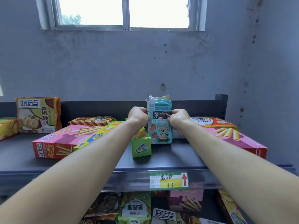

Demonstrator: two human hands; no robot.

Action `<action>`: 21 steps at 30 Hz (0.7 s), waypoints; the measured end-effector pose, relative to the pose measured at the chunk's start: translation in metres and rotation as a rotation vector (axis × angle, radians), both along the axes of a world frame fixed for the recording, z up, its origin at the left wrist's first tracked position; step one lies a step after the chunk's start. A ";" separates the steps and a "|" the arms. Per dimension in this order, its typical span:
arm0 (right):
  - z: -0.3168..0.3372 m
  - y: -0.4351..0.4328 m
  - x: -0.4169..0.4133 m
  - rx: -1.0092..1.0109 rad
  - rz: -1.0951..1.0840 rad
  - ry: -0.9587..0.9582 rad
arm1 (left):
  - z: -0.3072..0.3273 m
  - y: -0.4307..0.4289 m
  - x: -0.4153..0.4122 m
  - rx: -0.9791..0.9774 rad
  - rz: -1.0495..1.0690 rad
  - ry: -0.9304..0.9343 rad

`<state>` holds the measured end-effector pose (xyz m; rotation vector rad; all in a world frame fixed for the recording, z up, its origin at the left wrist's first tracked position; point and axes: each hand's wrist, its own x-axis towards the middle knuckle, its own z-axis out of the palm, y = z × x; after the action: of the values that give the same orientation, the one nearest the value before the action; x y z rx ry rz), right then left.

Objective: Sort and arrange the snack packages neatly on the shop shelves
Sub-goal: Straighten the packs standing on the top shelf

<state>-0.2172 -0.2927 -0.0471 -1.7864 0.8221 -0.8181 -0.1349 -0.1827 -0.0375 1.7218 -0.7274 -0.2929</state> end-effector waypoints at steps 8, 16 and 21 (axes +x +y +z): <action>-0.005 0.009 -0.012 -0.073 -0.029 0.013 | -0.002 0.004 -0.008 0.009 -0.004 -0.052; 0.005 0.021 -0.031 -0.167 -0.161 -0.065 | 0.008 0.026 -0.017 0.005 0.073 -0.140; 0.010 0.039 -0.039 -0.200 -0.186 -0.127 | 0.009 0.048 -0.018 -0.020 0.046 -0.146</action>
<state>-0.2561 -0.2533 -0.0373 -1.8279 0.8557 -1.1587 -0.1529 -0.1351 -0.0289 1.7512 -0.7923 -0.1289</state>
